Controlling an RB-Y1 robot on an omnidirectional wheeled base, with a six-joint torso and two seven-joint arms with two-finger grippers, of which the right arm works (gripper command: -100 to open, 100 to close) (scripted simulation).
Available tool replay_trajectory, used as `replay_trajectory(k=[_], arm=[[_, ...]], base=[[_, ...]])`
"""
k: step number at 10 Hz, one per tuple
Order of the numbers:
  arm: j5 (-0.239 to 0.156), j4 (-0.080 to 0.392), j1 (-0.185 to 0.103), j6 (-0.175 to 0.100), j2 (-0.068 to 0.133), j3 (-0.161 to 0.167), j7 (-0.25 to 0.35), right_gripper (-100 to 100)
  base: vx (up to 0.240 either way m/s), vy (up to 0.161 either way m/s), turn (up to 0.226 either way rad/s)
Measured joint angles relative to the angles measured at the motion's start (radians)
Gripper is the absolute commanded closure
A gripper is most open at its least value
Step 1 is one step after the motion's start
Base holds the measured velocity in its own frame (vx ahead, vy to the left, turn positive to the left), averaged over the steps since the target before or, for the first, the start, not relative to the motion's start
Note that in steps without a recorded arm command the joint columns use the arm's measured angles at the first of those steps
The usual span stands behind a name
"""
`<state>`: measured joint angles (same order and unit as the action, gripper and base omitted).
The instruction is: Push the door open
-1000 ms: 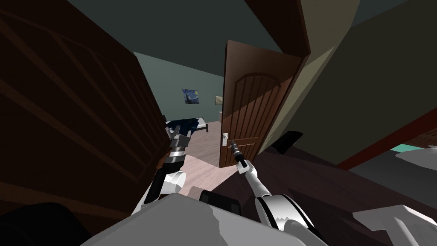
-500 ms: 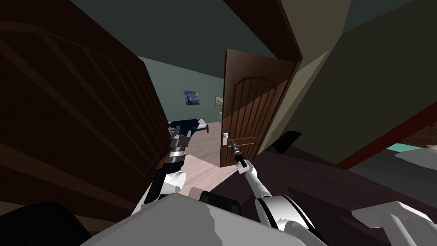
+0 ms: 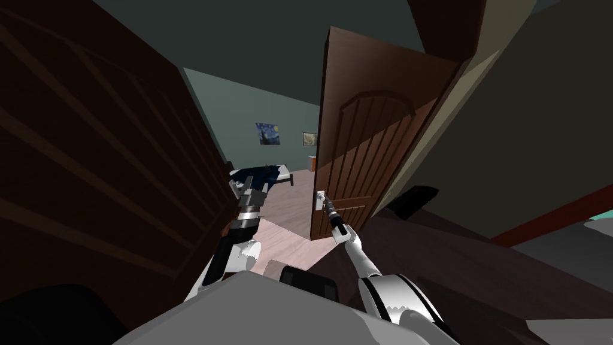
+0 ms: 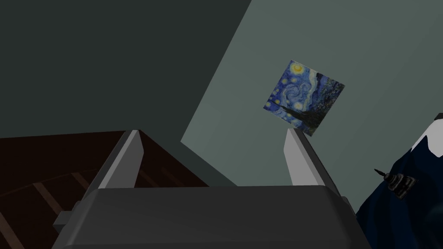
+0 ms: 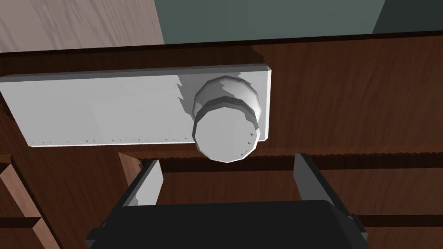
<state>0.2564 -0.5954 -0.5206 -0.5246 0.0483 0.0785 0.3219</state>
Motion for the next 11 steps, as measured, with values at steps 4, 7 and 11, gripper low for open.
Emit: replay_trajectory(k=[4, 7, 11], arm=[[-0.002, 0.003, -0.001, -0.004, -0.008, -0.004, -0.004, 100], [-0.001, 0.004, 0.0, -0.003, -0.008, -0.003, -0.005, 100], [-0.006, 0.014, 0.011, -0.001, -0.003, -0.012, -0.011, 100]], base=[[0.059, 0.029, 0.006], [-0.018, -0.008, -0.001], [0.086, 0.07, -0.031]])
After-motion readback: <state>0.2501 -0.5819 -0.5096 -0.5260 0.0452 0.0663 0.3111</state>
